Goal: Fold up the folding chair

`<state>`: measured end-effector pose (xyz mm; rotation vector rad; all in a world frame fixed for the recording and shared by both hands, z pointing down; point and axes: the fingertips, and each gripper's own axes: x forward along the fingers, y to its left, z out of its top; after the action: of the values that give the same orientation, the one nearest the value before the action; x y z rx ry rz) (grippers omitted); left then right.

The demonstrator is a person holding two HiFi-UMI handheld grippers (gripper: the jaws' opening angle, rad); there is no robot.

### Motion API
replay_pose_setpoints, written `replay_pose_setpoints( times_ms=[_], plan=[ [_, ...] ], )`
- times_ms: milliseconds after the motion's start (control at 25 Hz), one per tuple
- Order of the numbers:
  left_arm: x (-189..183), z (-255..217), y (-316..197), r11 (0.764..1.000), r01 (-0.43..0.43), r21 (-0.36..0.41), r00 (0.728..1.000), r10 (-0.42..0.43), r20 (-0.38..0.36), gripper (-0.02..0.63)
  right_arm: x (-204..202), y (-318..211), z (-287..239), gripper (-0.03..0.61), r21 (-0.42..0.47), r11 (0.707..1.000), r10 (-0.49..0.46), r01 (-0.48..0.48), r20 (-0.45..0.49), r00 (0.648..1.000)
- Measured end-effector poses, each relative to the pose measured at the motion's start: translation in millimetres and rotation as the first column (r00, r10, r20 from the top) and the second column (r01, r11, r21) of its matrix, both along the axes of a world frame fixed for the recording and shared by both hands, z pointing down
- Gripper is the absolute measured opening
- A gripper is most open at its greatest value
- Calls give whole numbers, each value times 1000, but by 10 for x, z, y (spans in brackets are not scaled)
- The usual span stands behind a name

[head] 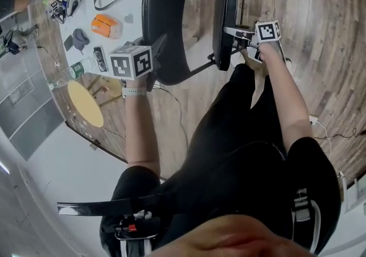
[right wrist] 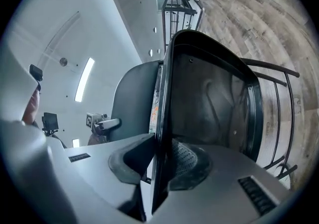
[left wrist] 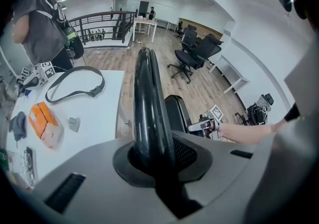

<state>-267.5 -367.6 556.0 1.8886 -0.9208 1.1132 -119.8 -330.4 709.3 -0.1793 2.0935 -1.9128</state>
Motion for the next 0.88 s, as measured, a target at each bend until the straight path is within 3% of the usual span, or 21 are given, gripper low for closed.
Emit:
replay_pose_setpoints(
  times_ms=[120, 280, 560, 880],
  plan=[
    [-136, -16, -47, 1000, -1, 4, 1000, 1, 4, 54, -280, -100, -58, 84, -9, 1000, 8, -8, 14, 1000],
    [-287, -23, -97, 1000, -2, 5, 1000, 2, 14, 54, -596, -212, 112, 86, -35, 999, 27, -31, -113, 993],
    [-619, -7, -212, 1000, -1, 4, 1000, 1, 18, 54, -1217, -433, 121, 86, -35, 998, 38, -44, -162, 986],
    [-822, 33, -293, 1000, -5, 9, 1000, 5, 17, 55, -1590, -572, 165, 89, -34, 996, 77, -85, -196, 978]
  ],
)
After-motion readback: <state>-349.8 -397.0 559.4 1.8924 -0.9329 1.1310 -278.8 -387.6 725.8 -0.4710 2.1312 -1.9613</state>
